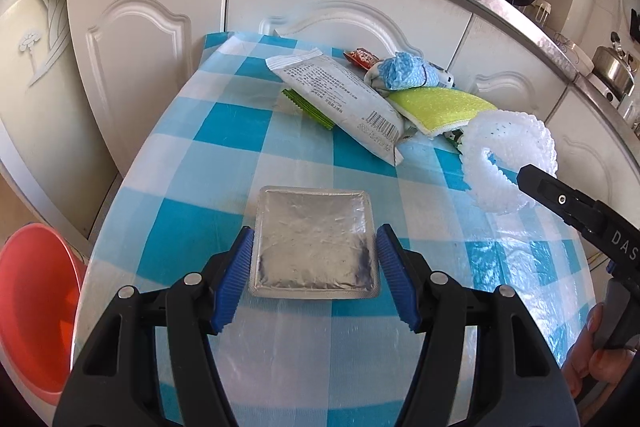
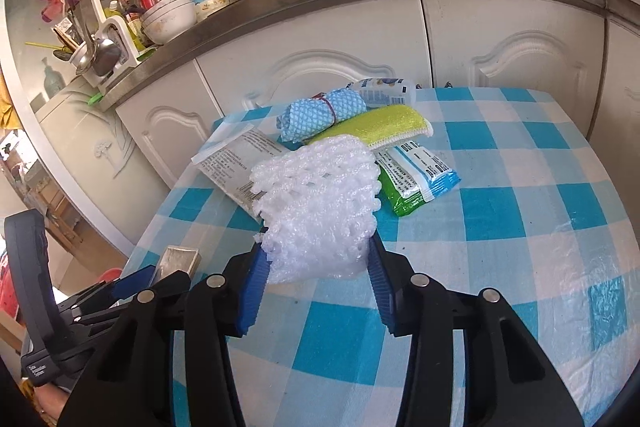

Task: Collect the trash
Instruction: 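Carry the foil tray and foam net over the orange bucket and open both tools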

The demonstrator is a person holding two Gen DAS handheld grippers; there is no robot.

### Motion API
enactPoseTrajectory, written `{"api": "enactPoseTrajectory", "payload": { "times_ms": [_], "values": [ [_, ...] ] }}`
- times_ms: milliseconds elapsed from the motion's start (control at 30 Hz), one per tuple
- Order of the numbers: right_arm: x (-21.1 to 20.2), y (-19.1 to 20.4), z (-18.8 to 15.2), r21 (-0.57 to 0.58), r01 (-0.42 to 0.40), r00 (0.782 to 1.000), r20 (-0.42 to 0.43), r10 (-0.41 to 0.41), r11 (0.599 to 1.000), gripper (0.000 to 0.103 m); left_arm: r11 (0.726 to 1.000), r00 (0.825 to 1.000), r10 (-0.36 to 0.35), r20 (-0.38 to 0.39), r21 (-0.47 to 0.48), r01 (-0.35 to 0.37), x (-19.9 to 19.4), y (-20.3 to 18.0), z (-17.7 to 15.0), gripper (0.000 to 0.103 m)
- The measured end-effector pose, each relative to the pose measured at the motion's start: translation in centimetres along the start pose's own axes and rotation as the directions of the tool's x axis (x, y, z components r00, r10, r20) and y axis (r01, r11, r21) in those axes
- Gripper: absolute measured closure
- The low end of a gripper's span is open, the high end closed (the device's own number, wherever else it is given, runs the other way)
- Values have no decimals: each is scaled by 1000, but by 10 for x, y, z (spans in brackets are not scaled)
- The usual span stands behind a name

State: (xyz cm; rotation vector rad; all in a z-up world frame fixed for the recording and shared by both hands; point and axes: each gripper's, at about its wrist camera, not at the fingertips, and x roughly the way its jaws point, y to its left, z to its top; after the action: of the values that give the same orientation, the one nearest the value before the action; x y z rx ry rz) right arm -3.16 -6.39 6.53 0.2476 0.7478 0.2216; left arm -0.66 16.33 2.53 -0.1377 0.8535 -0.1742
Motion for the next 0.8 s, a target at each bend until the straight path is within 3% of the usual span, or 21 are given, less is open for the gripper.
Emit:
{"api": "enactPoseTrajectory", "payload": {
  "times_ms": [400,600,800],
  "values": [
    [-22,28,-23,23,-55,998,-40,56,998,56,999,998,-43,50,-8,43,-51,27,-18,40],
    [-25,55,-30,-4,-104,993,-56,104,995,56,999,997,-25,75,-43,28,-77,58,-28,40],
    [-20,95,-40,-58,-166,983,-95,160,984,56,997,995,36,93,-72,-30,-96,93,-40,40]
  ]
}}
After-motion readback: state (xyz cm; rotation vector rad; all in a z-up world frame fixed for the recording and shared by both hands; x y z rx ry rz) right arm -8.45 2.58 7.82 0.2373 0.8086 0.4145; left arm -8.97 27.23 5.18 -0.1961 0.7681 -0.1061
